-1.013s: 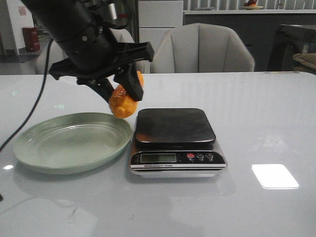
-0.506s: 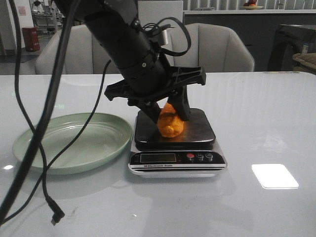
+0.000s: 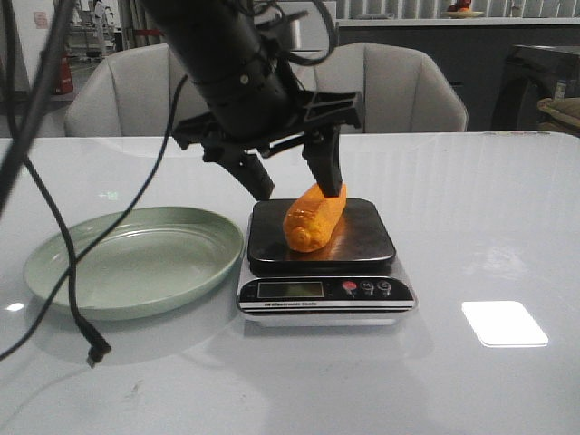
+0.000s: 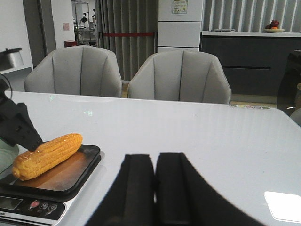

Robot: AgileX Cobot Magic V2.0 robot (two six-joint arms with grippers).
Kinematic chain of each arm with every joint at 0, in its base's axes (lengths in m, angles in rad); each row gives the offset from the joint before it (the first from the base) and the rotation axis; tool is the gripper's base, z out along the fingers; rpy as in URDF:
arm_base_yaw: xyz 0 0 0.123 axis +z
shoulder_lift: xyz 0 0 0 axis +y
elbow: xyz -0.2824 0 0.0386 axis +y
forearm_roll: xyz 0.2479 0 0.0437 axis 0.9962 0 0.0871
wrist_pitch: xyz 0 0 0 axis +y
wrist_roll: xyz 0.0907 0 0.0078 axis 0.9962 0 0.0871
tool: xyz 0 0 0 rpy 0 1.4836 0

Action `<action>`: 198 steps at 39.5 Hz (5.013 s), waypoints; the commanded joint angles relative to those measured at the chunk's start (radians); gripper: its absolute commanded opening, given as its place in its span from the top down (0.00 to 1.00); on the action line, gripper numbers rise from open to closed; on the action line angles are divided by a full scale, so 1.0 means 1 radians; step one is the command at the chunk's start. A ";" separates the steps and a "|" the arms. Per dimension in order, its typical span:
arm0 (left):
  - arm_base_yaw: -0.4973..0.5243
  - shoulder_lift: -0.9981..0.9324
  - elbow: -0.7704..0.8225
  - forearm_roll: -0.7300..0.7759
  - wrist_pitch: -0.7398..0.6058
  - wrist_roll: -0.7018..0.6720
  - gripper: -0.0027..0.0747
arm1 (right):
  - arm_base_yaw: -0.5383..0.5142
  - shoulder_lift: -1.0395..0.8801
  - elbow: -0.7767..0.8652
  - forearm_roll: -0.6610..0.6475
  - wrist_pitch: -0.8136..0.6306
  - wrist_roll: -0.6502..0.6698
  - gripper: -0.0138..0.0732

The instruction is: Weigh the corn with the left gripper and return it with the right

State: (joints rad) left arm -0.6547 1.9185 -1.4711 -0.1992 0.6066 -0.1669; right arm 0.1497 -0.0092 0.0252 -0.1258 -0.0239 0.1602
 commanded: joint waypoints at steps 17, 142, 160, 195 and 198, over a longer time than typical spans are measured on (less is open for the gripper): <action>0.002 -0.531 0.372 0.076 -0.116 -0.002 0.33 | -0.001 -0.019 0.011 -0.001 -0.074 -0.004 0.66; 0.002 -1.922 1.051 0.193 -0.043 0.035 0.82 | 0.411 1.322 -1.172 0.126 0.692 0.209 0.15; 0.002 -1.922 1.051 0.193 -0.043 0.035 0.82 | 0.448 1.770 -1.555 0.015 0.867 0.582 0.15; 0.002 -1.924 1.051 0.193 -0.043 0.035 0.82 | 0.462 2.023 -1.769 0.048 0.948 0.620 0.60; 0.002 -1.924 1.051 0.193 -0.043 0.035 0.82 | 0.484 2.023 -1.810 0.061 0.955 0.586 0.60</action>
State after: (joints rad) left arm -0.6547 -0.0059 -0.3960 0.0000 0.6344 -0.1331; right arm 0.6126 2.0733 -1.7174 -0.0735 0.9445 0.7899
